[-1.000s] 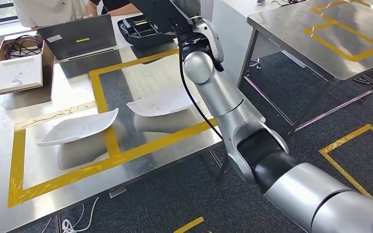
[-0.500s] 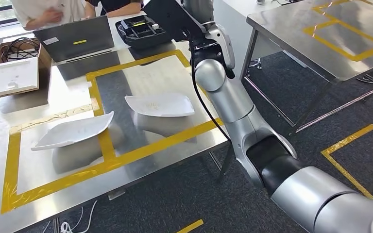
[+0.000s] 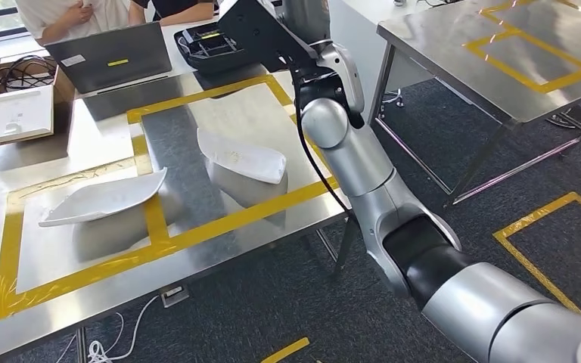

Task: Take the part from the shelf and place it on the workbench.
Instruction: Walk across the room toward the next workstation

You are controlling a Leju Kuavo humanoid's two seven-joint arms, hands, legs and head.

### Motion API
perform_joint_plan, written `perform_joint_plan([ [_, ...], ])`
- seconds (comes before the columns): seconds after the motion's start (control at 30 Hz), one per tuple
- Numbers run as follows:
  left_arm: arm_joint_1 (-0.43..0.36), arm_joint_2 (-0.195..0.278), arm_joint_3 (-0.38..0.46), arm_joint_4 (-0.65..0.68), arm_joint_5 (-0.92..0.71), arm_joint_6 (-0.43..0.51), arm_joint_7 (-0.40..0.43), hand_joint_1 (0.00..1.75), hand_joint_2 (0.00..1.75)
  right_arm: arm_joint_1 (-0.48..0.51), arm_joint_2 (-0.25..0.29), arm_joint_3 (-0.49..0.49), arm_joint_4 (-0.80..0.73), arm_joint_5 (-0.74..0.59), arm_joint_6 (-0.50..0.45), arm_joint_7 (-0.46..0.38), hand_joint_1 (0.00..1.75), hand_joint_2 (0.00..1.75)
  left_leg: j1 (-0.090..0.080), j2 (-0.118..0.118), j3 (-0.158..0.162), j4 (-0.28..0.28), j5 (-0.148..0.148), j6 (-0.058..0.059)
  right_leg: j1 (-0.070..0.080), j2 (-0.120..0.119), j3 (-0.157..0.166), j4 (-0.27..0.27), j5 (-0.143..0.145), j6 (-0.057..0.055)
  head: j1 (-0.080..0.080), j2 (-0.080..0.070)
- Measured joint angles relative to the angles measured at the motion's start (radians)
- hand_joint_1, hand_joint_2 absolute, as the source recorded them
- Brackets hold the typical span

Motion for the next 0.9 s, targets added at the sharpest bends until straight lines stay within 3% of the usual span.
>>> perform_joint_plan([
  [0.07,0.0,-0.001,0.0,0.0,-0.001,0.001,0.001,0.0,0.0,0.001,-0.001,0.0,0.0,0.002,0.0,-0.002,0.0,0.0,-0.001,0.001,-0.011,-0.006,0.016,0.009,-0.001,0.0,-0.001,-0.008,0.013,0.015,-0.001,0.0],
  [0.1,-0.001,-0.002,0.0,0.0,-0.001,0.001,0.002,0.0,0.0,0.002,-0.002,0.0,0.001,0.002,0.0,-0.003,0.0,0.0,0.0,0.002,-0.016,-0.01,0.027,0.016,-0.002,0.0,-0.006,-0.005,0.005,0.021,-0.001,0.0],
  [0.17,-0.001,-0.003,0.0,0.0,-0.003,0.002,0.002,0.0,0.0,0.005,-0.008,0.0,0.002,0.002,-0.001,-0.007,0.0,0.0,0.006,0.006,-0.034,-0.018,0.053,0.029,-0.003,0.0,-0.031,0.05,-0.06,0.03,-0.001,0.0],
  [0.23,-0.001,-0.003,0.0,0.0,-0.005,0.002,0.002,0.0,0.0,0.015,-0.014,0.0,0.003,0.001,-0.001,-0.015,0.0,0.0,0.006,0.007,-0.061,-0.016,0.076,0.034,-0.004,0.0,-0.068,0.176,-0.153,0.037,0.0,0.0],
  [0.27,0.0,-0.004,0.0,0.0,-0.005,0.002,0.002,0.0,0.0,0.022,-0.017,0.0,0.004,0.001,-0.001,-0.018,0.0,0.0,0.006,0.008,-0.076,-0.015,0.086,0.034,-0.005,0.0,-0.079,0.233,-0.178,0.04,0.0,0.0],
  [0.3,0.0,-0.004,0.0,0.0,-0.005,0.002,0.002,0.0,0.0,0.029,-0.019,0.0,0.005,0.0,-0.001,-0.021,0.0,0.0,0.006,0.008,-0.091,-0.012,0.095,0.034,-0.005,0.0,-0.077,0.267,-0.182,0.042,0.0,0.0],
  [0.33,0.0,-0.004,0.0,0.0,-0.006,0.002,0.001,0.0,0.0,0.034,-0.021,0.0,0.006,-0.001,-0.001,-0.021,0.0,0.0,0.006,0.008,-0.105,-0.008,0.104,0.032,-0.006,0.0,-0.056,0.262,-0.167,0.042,0.0,0.0],
  [0.4,0.0,-0.005,0.0,0.001,-0.007,0.002,0.0,0.0,0.0,0.037,-0.023,0.0,0.007,-0.001,-0.002,-0.022,0.0,0.0,0.006,0.009,-0.128,0.0,0.116,0.026,-0.007,-0.001,0.036,0.152,-0.13,0.039,0.0,0.0],
  [0.47,-0.001,-0.006,0.0,0.001,-0.007,0.002,0.0,0.0,0.0,0.037,-0.023,-0.001,0.007,-0.001,-0.002,-0.023,0.0,0.0,0.004,0.008,-0.141,0.007,0.127,0.016,-0.002,-0.001,0.118,0.034,-0.126,0.03,0.0,0.0],
  [0.5,-0.001,-0.006,0.0,0.001,-0.007,0.002,0.0,0.0,0.0,0.038,-0.024,-0.001,0.007,-0.001,-0.002,-0.023,0.0,0.0,0.003,0.008,-0.143,0.008,0.132,0.011,0.001,0.0,0.135,0.004,-0.133,0.024,0.001,0.0],
  [0.63,0.0,-0.006,0.0,0.001,-0.008,0.002,0.0,0.0,0.0,0.04,-0.027,-0.002,0.008,-0.002,-0.004,-0.026,0.0,0.0,0.004,0.006,-0.152,0.007,0.144,-0.01,0.001,-0.001,0.126,-0.011,-0.115,0.0,0.002,0.0],
  [0.7,0.001,-0.006,0.0,0.002,-0.008,0.002,0.0,0.0,0.0,0.043,-0.027,-0.002,0.008,-0.003,-0.005,-0.031,0.0,0.0,0.006,0.003,-0.173,0.053,0.091,-0.019,-0.004,-0.003,0.109,-0.018,-0.093,-0.014,0.0,0.0],
  [0.77,0.001,-0.005,0.0,0.003,-0.007,0.002,0.0,0.0,0.0,0.05,-0.028,-0.003,0.008,-0.008,-0.006,-0.036,0.0,0.0,0.009,0.002,-0.206,0.167,-0.003,-0.027,-0.004,-0.002,0.084,-0.018,-0.072,-0.02,-0.002,0.0],
  [0.8,0.001,-0.005,0.0,0.003,-0.007,0.002,0.0,0.0,0.0,0.055,-0.029,-0.004,0.008,-0.011,-0.007,-0.037,0.0,0.0,0.009,0.002,-0.217,0.227,-0.033,-0.03,-0.003,-0.002,0.07,-0.017,-0.061,-0.02,-0.002,0.0],
  [0.83,0.001,-0.004,0.0,0.003,-0.006,0.003,0.0,0.0,0.0,0.061,-0.031,-0.006,0.008,-0.014,-0.009,-0.038,0.0,0.0,0.01,0.002,-0.218,0.268,-0.041,-0.031,-0.003,-0.002,0.056,-0.017,-0.05,-0.019,-0.002,0.0],
  [0.9,0.001,-0.004,0.0,0.003,-0.004,0.003,-0.002,0.0,0.0,0.072,-0.036,-0.012,0.008,-0.017,-0.013,-0.038,0.0,0.0,0.01,0.002,-0.175,0.25,-0.002,-0.03,-0.003,-0.002,0.029,-0.016,-0.029,-0.015,-0.002,0.0],
])
